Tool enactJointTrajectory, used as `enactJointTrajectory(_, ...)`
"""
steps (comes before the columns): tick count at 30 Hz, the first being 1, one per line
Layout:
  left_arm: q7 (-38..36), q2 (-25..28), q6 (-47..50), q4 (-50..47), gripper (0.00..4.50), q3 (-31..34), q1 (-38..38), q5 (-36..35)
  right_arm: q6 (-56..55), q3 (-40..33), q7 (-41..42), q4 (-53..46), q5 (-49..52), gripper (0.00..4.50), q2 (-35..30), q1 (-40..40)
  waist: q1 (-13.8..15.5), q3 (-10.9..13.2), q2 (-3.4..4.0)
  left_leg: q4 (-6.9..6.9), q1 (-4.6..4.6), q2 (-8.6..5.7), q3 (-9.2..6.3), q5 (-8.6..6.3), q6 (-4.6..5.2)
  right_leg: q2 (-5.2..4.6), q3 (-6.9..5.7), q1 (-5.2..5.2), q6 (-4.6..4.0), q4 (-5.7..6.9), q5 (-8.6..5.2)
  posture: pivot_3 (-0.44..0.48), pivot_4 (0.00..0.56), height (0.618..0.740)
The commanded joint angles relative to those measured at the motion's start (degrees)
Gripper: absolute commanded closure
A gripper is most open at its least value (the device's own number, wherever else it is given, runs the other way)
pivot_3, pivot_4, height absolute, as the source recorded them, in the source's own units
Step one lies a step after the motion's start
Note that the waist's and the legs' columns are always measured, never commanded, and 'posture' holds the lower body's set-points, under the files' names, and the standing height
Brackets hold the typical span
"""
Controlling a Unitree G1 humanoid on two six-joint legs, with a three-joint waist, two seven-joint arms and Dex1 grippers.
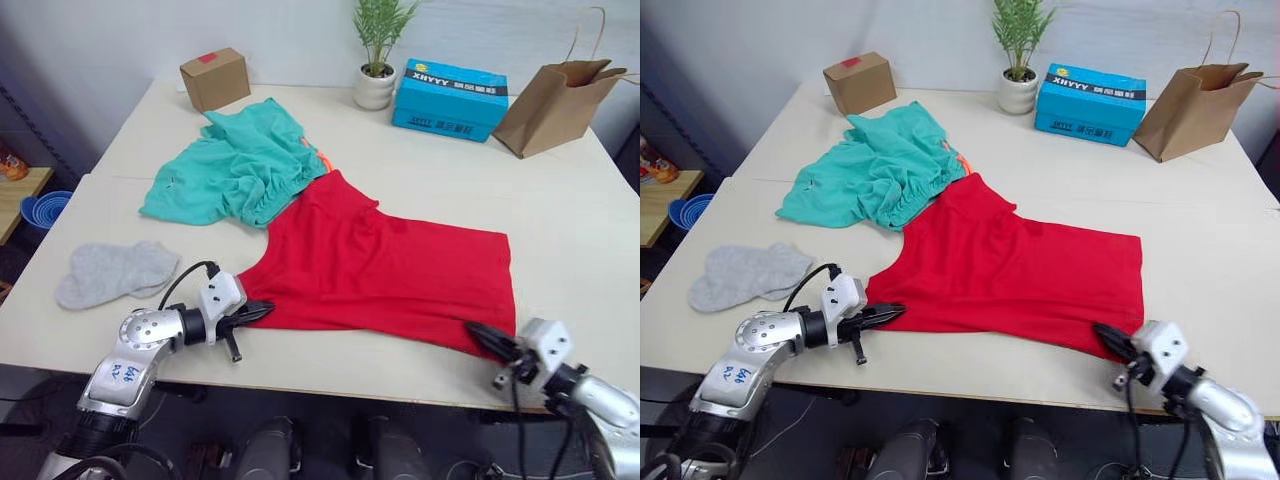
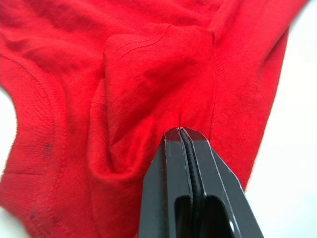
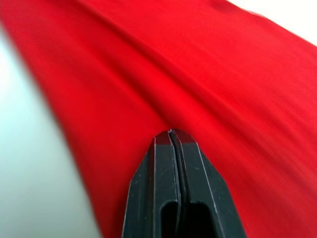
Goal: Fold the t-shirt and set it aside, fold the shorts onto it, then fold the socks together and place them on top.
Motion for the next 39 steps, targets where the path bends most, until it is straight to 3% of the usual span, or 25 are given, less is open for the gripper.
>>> enactJointTrajectory(1,-0.15,-1.37,-2.30,1.19,4.48,4.88,1.02,-3.73,0.85,-5.10,0.97,4.77,1.47,4.50,-2.30,0.67,-0.16,-0.02,0.04,0.00,0.01,0.02,0.00,-0.04,0.07,0.00,0.01,-0.01,-0.02,0.01,0.01,0.000,0.150,0.740)
enactJointTrajectory(6,-7.33,2.02,-2.69,-2.00,4.48,9.48,1.33,-9.91,2.93,-9.31,8.78,1.47,5.81,4.50,-8.04,1.73,-0.04,0.02,0.09,-0.03,-0.07,0.05,0.01,-0.03,0.05,0.02,-0.03,-0.13,-0.12,0.03,-0.04,0.000,0.150,0.740)
enactJointTrajectory(7,-8.77,3.24,-1.67,-2.88,4.50,10.19,1.20,-11.30,4.27,-9.45,10.62,-1.28,6.69,4.13,-9.40,2.72,-0.08,0.03,0.13,-0.04,-0.09,0.05,0.01,-0.02,0.02,0.02,-0.05,-0.15,-0.14,0.03,-0.05,0.000,0.150,0.740)
enactJointTrajectory(10,-13.40,8.18,-1.10,-4.88,3.88,10.52,1.90,-11.56,5.05,-8.89,15.42,-7.69,6.48,3.20,-12.47,6.12,-0.04,0.04,0.16,-0.08,-0.08,0.07,0.01,0.04,-0.11,0.02,-0.07,-0.13,-0.15,0.02,-0.06,0.000,0.150,0.740)
enactJointTrajectory(15,-17.83,14.12,-8.73,-4.14,2.34,9.32,5.10,-5.50,5.16,-7.65,19.25,-13.01,4.12,1.39,-14.81,9.83,0.09,0.04,0.15,-0.09,-0.09,0.08,0.01,-0.03,-0.05,0.04,-0.10,-0.12,-0.16,-0.06,-0.08,0.000,0.150,0.740)
enactJointTrajectory(19,-16.03,13.57,-12.50,-2.42,1.02,7.90,6.27,-1.43,6.31,-6.58,17.75,-15.14,2.38,0.00,-13.80,9.81,0.18,0.04,0.15,-0.11,-0.14,0.09,-0.01,-0.12,0.05,0.04,-0.10,-0.13,-0.17,-0.16,-0.08,0.000,0.150,0.740)
enactJointTrajectory(21,-12.92,12.93,-15.74,-0.25,0.42,5.25,5.05,4.41,6.19,-3.92,15.83,-14.64,-1.35,0.00,-13.67,8.58,0.21,0.04,0.15,-0.10,-0.14,0.09,-0.02,-0.12,0.05,0.03,-0.09,-0.13,-0.17,-0.17,-0.08,0.000,0.150,0.740)
enactJointTrajectory(26,-9.96,11.31,-16.94,2.26,0.42,1.74,2.19,9.08,9.50,-1.55,13.06,-14.15,-2.66,0.00,-12.80,6.34,0.41,0.02,0.23,-0.15,-0.16,0.09,-0.03,-0.12,0.04,0.02,-0.09,-0.17,-0.17,-0.18,-0.08,0.000,0.150,0.740)
enactJointTrajectory(30,-9.36,11.00,-17.26,3.72,1.64,1.13,1.09,9.63,9.02,-0.52,10.98,-12.88,-6.18,0.00,-12.99,4.48,0.25,0.00,0.26,-0.12,-0.13,0.08,-0.02,-0.11,0.03,0.02,-0.09,-0.15,-0.17,-0.14,-0.07,0.000,0.150,0.740)
enactJointTrajectory(31,-9.41,11.18,-17.33,4.19,1.97,0.90,0.95,9.79,9.16,-0.51,10.61,-12.31,-6.27,0.18,-12.66,4.02,0.22,0.00,0.26,-0.12,-0.13,0.08,-0.02,-0.11,0.02,0.02,-0.10,-0.15,-0.17,-0.13,-0.07,0.000,0.150,0.740)
enactJointTrajectory(33,-10.04,11.63,-17.02,4.86,2.61,0.19,0.96,9.94,7.68,0.09,10.33,-10.59,-7.79,0.63,-12.73,3.03,0.17,0.00,0.26,-0.12,-0.10,0.09,-0.02,-0.10,0.02,0.02,-0.10,-0.13,-0.17,-0.11,-0.08,0.000,0.150,0.740)
enactJointTrajectory(39,-12.59,12.01,-15.31,5.08,4.49,-1.52,1.25,8.59,4.08,1.14,11.60,-7.41,-8.41,2.72,-13.02,2.00,0.18,-0.02,0.26,-0.10,0.00,0.09,-0.02,-0.09,0.03,0.02,-0.10,-0.04,-0.17,-0.09,-0.07,0.000,0.150,0.740)
